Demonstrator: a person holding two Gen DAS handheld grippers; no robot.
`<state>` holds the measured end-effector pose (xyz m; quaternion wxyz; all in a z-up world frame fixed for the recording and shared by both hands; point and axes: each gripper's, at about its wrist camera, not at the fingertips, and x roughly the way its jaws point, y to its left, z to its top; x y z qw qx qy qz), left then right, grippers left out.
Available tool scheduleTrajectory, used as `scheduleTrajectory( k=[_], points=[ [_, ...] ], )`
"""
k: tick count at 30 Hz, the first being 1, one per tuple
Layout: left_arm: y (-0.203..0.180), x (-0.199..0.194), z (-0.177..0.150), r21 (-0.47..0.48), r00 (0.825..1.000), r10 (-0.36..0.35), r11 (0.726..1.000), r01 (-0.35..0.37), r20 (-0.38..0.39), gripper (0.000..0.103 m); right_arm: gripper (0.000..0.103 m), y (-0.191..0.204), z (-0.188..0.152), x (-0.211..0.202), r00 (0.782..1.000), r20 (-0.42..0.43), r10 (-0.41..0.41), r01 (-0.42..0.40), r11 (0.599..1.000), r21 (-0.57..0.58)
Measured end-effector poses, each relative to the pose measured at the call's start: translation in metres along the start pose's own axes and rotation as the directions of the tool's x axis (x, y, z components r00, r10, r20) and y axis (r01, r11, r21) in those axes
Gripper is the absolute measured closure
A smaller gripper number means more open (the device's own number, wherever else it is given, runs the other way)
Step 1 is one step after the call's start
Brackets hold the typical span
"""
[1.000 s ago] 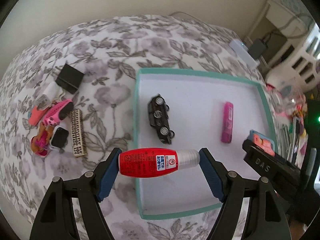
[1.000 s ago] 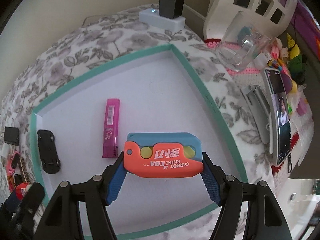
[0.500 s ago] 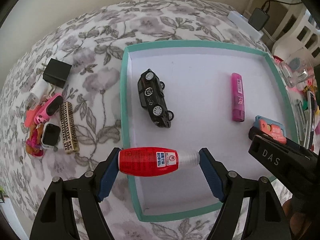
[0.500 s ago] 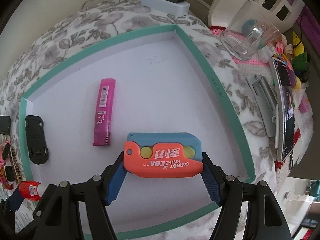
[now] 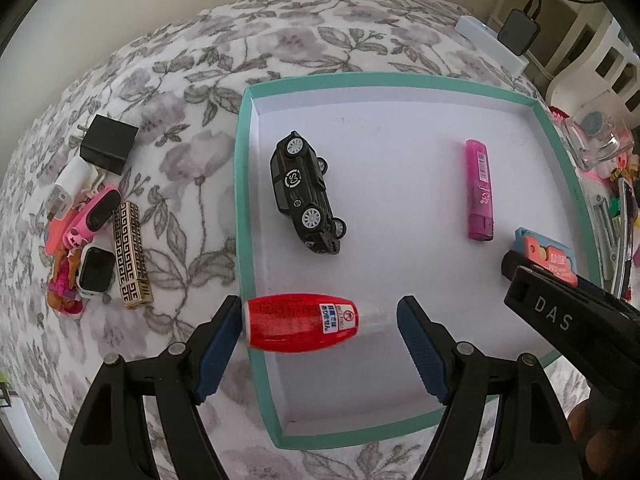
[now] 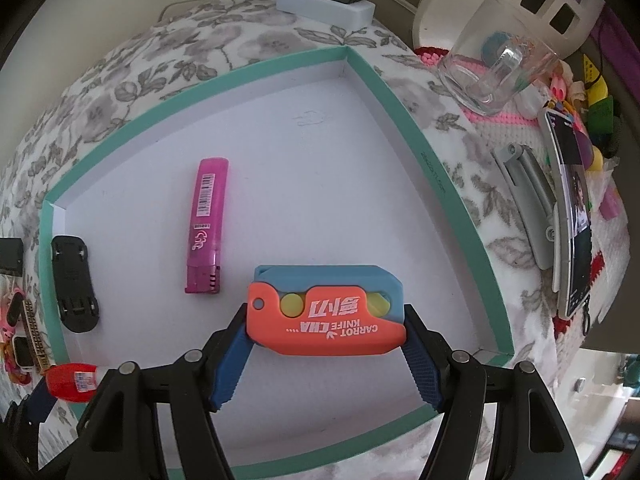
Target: Organize rigid objects
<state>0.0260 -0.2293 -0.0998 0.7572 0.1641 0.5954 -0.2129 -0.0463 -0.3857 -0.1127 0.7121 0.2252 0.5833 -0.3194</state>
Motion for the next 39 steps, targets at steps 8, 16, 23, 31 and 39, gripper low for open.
scheduleTrajectory(
  k=[8,16,23,31,39],
  points=[
    [0.004,-0.001,0.002,-0.023,1.0,-0.024,0.999,0.024,0.002,0.022,0.021,0.003,0.002,-0.002,1.0,0.019,0.011,-0.011,1.0,-0.011],
    [0.007,-0.017,0.006,-0.024,0.998,-0.024,0.999,0.025,0.057,0.018,0.014,0.005,0.007,-0.024,0.992,0.12,0.048,-0.048,0.999,-0.007],
    [0.02,-0.029,0.01,-0.087,0.995,0.009,0.996,0.0,0.101,0.005,0.003,0.009,0.005,-0.037,0.979,0.192,0.068,-0.068,0.998,-0.007],
    [0.069,-0.026,0.008,-0.275,0.993,0.079,0.96,-0.052,0.087,0.005,0.0,0.009,0.004,-0.039,0.974,0.216,0.073,-0.073,0.997,-0.004],
    [0.128,-0.029,0.002,-0.451,0.988,0.127,0.889,-0.074,0.087,0.0,0.0,0.038,-0.003,-0.042,0.97,0.227,0.088,-0.063,0.991,-0.115]
  ],
)
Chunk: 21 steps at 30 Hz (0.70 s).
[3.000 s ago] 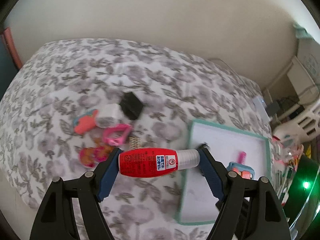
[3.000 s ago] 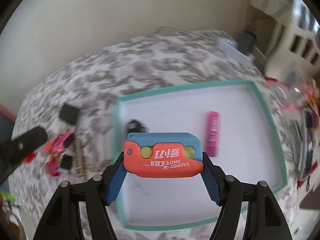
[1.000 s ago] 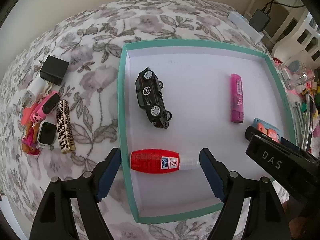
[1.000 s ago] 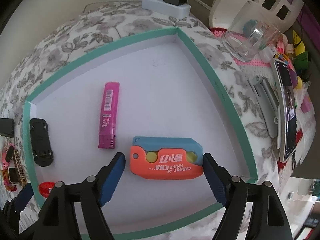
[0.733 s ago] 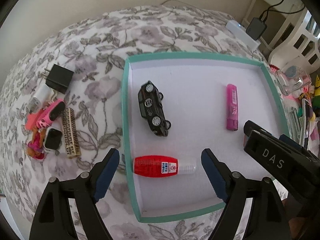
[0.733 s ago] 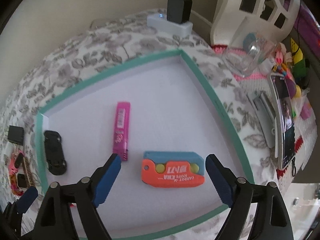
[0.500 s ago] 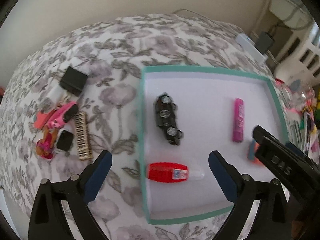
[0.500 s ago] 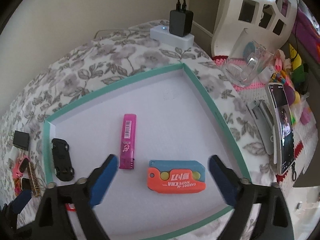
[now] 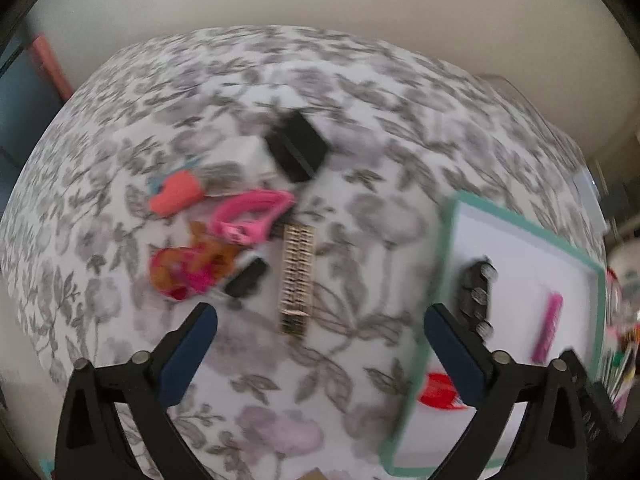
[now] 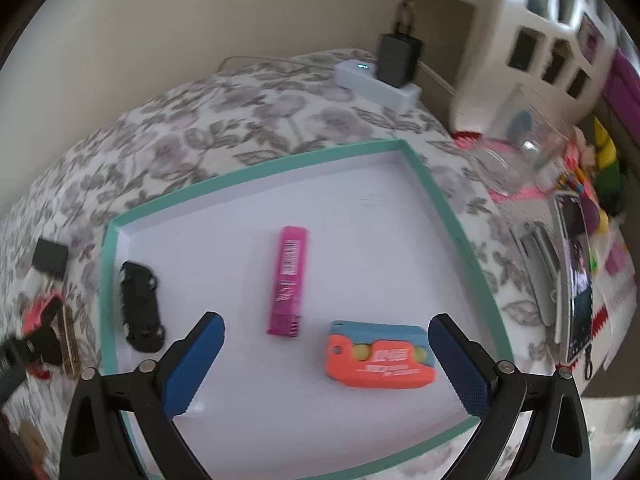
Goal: Organize rigid objects
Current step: 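Move both open tools back toward the pile of toys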
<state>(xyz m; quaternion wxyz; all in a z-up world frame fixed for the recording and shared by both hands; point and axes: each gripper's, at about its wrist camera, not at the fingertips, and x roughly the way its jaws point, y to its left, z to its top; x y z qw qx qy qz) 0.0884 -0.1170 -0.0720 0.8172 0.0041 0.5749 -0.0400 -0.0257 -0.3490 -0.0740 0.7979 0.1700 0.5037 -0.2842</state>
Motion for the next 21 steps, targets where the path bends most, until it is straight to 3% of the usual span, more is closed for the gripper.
scheduleTrajectory(
  k=[11,21],
  points=[
    [0.076,-0.007,0.024,-0.163,0.995,0.079,0.984,-0.069,0.054,0.0,0.0,0.057,-0.005,-0.013,0.993,0.025,0.118,-0.114,0.987,-0.114],
    [0.133,-0.001,0.04,-0.285,0.997,0.078,0.956,-0.071,0.012,0.0,0.0,0.125,-0.003,-0.033,0.971,0.059,0.232,-0.212,0.948,-0.238]
  ],
)
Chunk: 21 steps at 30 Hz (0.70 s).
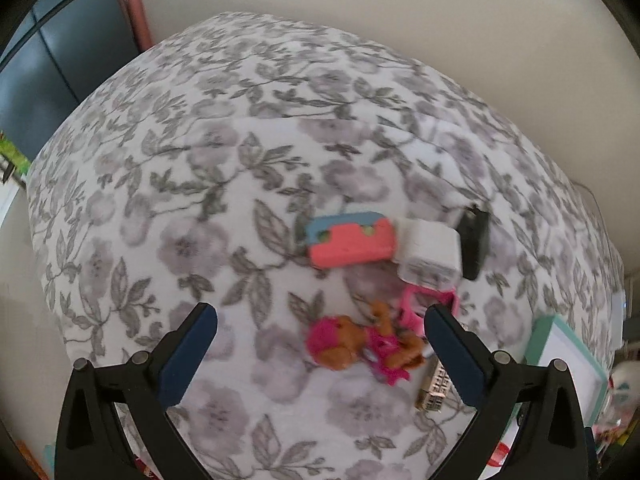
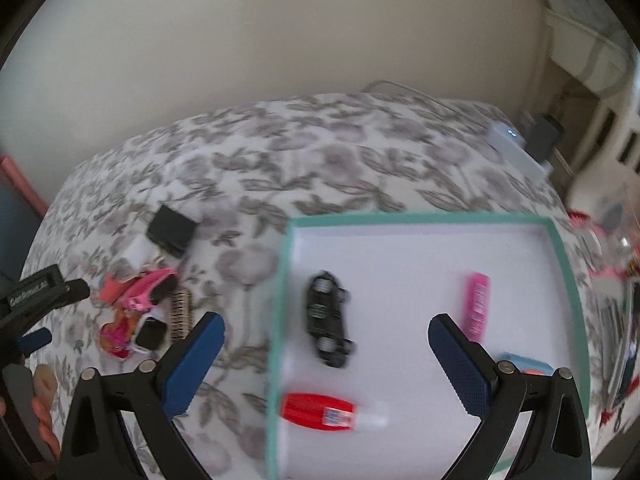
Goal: Organize rigid objects
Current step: 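Move both open tools back toward the pile of toys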
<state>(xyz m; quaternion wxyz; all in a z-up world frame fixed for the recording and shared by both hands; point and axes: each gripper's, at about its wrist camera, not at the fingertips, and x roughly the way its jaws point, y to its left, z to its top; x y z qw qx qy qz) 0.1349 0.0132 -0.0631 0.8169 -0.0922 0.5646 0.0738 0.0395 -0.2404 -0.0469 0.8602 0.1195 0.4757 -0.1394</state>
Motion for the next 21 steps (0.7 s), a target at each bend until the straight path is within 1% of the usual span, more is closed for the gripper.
scheduleTrajectory(
  k=[3,7,13,15,17,21],
  points=[
    [0.015,0.004,0.007,-0.037,1.0,0.003,0.999,-0.003,-0.007,0.0,0.0,0.021,0.003,0.007,1.0,-0.002,0.013,-0.014,0.998,-0.056],
    [0.033,0.015,0.014,-0.087,0.999,0.014,0.996,-0.017,-0.037,0.0,0.0,0.046,0.004,0.018,1.0,-0.018,0.018,-0.02,0.994,-0.111],
    [0.046,0.034,0.014,-0.127,0.995,0.027,0.991,-0.039,-0.093,0.0,0.0,0.074,0.001,0.04,0.998,-0.06,0.024,-0.034,0.984,-0.174],
    [0.047,0.04,0.014,-0.132,0.994,0.019,0.991,-0.034,-0.111,0.0,0.001,0.083,-0.001,0.048,0.996,-0.08,0.033,-0.048,0.98,-0.191],
    [0.046,0.043,0.014,-0.129,0.993,0.012,0.991,-0.028,-0.121,0.0,0.006,0.088,-0.003,0.054,0.995,-0.096,0.036,-0.054,0.978,-0.202],
    [0.039,0.043,0.014,-0.101,0.992,-0.002,0.995,-0.011,-0.128,0.0,0.011,0.096,-0.009,0.068,0.989,-0.138,0.045,-0.073,0.975,-0.209]
  ],
)
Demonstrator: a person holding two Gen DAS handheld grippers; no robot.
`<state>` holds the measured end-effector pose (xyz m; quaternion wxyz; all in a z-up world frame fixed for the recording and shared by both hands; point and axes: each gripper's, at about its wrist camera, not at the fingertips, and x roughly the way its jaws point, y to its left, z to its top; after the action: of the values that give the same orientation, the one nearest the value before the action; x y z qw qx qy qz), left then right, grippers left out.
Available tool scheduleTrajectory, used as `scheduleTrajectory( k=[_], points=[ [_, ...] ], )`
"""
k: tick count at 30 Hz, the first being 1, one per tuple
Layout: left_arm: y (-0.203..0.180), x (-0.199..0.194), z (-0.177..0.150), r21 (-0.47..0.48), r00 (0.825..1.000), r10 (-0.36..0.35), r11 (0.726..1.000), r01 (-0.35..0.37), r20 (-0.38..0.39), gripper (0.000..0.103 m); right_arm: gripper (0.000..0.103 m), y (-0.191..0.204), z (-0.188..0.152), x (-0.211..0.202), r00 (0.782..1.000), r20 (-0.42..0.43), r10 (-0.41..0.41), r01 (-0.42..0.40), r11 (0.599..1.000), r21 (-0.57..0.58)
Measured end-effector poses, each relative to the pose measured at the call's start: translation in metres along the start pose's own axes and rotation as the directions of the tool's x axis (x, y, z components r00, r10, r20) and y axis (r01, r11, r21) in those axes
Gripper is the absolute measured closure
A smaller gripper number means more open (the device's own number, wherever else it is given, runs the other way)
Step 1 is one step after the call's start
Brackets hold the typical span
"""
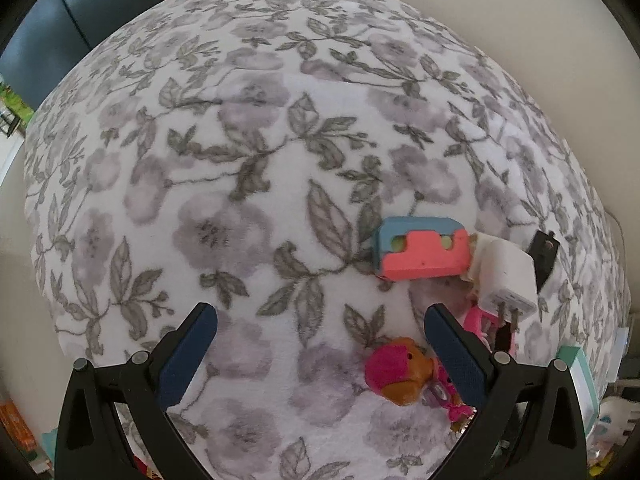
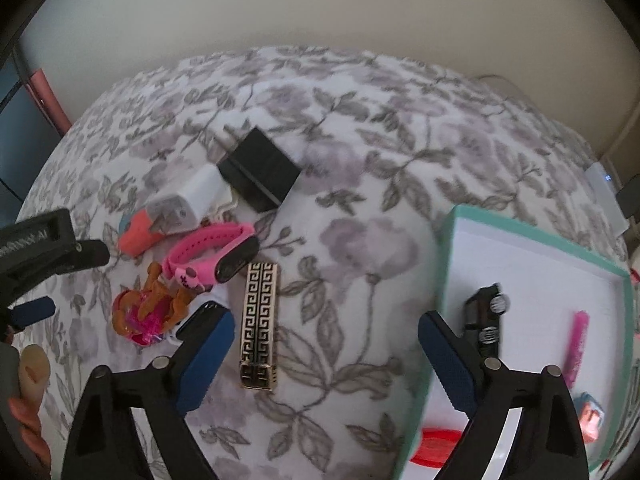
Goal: Organize rigid objects
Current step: 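Move both open tools back toward the pile of toys, then grasp the gold patterned bar with the right tool while the left tool grasps the dog figure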
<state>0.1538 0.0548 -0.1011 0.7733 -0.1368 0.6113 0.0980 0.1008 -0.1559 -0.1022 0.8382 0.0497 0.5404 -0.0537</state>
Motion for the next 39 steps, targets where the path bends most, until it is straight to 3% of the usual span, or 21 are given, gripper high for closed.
scheduleTrajectory(
  k=[9,17,23,28,39],
  points=[
    [-0.028,0.001,-0.007,0.111,0.999,-0.046,0.993,0.049,-0.027,0.0,0.026,0.012,-0.008,0.014,0.999,-0.044,0.021,-0.022,0.999,-0.027],
    [-0.035,0.007,-0.01,0.13,0.994,-0.084,0.987,0.092,-0.069,0.0,0.057,0.026,-0.013,0.021,0.998,-0.064,0.017,-0.022,0.996,-0.081],
    [-0.046,0.008,-0.016,0.158,0.991,-0.105,0.981,0.117,-0.083,0.0,0.073,0.017,-0.015,0.018,0.997,-0.07,0.035,-0.039,0.998,-0.045],
    [-0.056,0.012,-0.018,0.192,0.987,-0.118,0.972,0.137,-0.105,0.0,0.075,0.002,-0.014,0.018,0.995,-0.083,0.048,-0.049,0.999,-0.004],
    [-0.081,0.021,-0.027,0.276,0.991,-0.085,0.955,0.11,-0.103,0.003,0.075,-0.02,-0.014,0.016,0.993,-0.098,0.064,-0.06,0.997,0.044]
  ],
)
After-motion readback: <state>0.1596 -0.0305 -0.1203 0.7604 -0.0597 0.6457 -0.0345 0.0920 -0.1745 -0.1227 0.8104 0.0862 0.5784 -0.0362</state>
